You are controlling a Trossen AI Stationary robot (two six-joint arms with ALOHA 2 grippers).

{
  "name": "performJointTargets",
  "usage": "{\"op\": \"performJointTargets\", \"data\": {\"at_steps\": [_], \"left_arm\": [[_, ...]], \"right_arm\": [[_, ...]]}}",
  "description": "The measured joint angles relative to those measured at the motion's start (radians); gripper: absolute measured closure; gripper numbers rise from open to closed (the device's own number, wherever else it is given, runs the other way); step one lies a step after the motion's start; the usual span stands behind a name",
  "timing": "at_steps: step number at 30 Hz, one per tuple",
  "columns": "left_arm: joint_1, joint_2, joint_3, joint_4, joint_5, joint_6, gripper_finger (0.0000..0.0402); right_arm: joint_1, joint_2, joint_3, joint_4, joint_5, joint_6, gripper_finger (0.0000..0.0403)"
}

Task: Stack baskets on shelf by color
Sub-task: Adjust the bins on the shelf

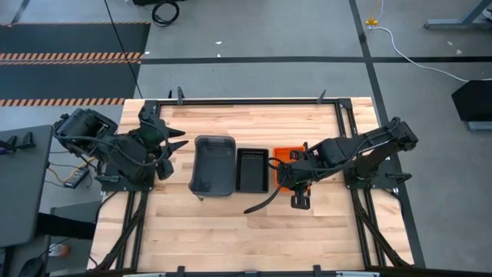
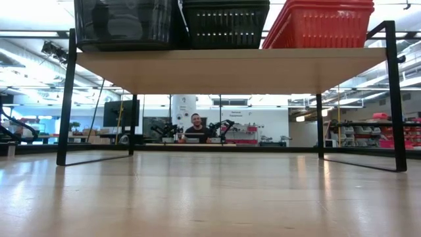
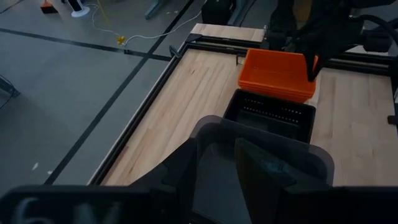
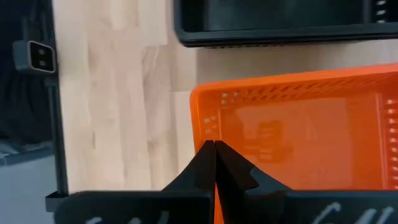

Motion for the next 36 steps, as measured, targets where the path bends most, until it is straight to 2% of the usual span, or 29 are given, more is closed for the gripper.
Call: {"op": "performJointTargets", "data": {"at_steps": [27, 36], "left_arm": [[0.0, 0.0, 0.0, 0.0, 0.0, -0.004, 0.0285], [0.0, 0.0, 0.0, 0.0, 0.0, -0.004, 0.0285]], "right_arm": [[0.003, 0.0, 0.0, 0.057, 0.005, -0.028, 0.0395], [0.002, 0.0, 0.0, 0.021, 0.063, -0.035, 0.0395]]}}
